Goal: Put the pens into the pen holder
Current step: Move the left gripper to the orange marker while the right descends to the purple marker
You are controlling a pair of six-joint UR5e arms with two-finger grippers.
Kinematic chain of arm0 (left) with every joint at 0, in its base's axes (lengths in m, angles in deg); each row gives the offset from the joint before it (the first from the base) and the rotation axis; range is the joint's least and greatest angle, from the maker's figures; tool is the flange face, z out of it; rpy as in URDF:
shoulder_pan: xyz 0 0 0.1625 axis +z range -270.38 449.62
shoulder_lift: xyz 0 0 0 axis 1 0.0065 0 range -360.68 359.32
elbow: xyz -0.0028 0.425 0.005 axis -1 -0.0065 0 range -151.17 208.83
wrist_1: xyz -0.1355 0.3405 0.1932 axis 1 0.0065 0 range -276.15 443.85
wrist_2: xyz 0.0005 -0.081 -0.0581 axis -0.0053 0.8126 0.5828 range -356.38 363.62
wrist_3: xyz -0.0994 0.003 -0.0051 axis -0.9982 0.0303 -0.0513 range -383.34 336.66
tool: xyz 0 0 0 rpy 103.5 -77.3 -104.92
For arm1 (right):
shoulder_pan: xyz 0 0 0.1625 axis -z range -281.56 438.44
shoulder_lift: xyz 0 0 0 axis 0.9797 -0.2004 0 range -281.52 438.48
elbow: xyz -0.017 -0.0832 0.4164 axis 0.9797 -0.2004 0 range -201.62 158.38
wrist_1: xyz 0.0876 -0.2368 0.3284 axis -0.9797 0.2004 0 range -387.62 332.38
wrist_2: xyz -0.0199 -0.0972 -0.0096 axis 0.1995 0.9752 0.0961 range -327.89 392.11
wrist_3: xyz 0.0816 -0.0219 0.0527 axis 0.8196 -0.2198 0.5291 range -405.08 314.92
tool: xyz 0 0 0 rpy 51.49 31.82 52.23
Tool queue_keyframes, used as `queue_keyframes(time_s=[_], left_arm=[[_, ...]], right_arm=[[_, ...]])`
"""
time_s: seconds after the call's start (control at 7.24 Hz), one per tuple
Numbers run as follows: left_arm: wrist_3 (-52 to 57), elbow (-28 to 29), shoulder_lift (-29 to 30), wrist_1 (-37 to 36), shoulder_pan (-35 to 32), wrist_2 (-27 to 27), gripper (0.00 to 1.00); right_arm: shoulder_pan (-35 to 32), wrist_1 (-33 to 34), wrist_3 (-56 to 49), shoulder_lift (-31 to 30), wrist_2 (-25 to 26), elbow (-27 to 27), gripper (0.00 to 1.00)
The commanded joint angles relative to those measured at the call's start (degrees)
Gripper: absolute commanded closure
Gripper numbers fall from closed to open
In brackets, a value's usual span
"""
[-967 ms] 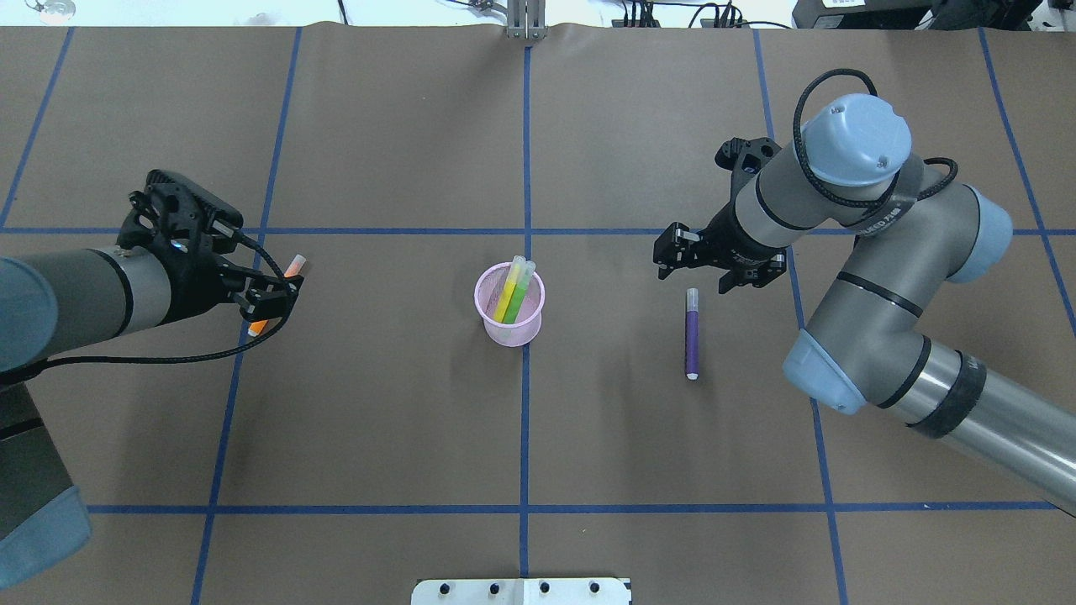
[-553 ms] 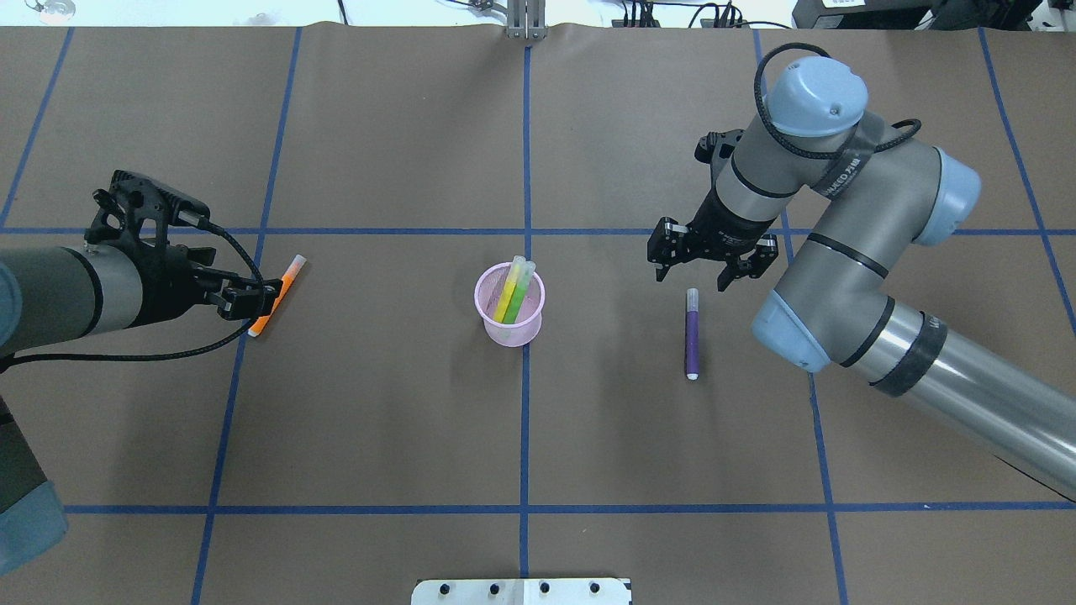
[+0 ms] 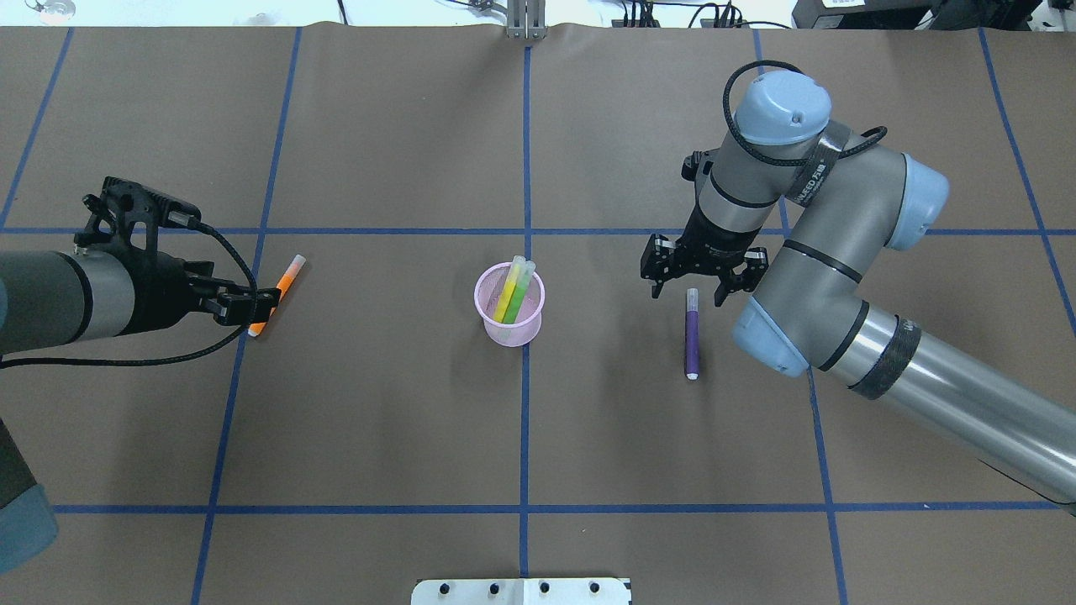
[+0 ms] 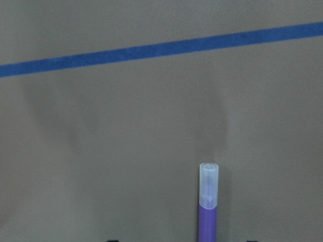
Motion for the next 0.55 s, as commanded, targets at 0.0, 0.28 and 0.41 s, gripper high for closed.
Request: queue_keyframes(time_s=[0.0,0.28,0.41], left_arm=[[-1.6,1.1,0.1,0.3,0.1,1.0,0.01],[-2.8,1.2,0.3,0.3,0.2,0.9,0.01],[-3.0,1.5,0.5,0.4,0.2,0.9,0.01]], right_arm=[[0.5,-0.1,0.2,0.0,0.1,-1.9,0.1],[0.5,-0.5,0.3,0.1,0.2,-3.5,0.1],[0.5,-2.5,0.4,-0.3,0.2,-4.3,0.11]])
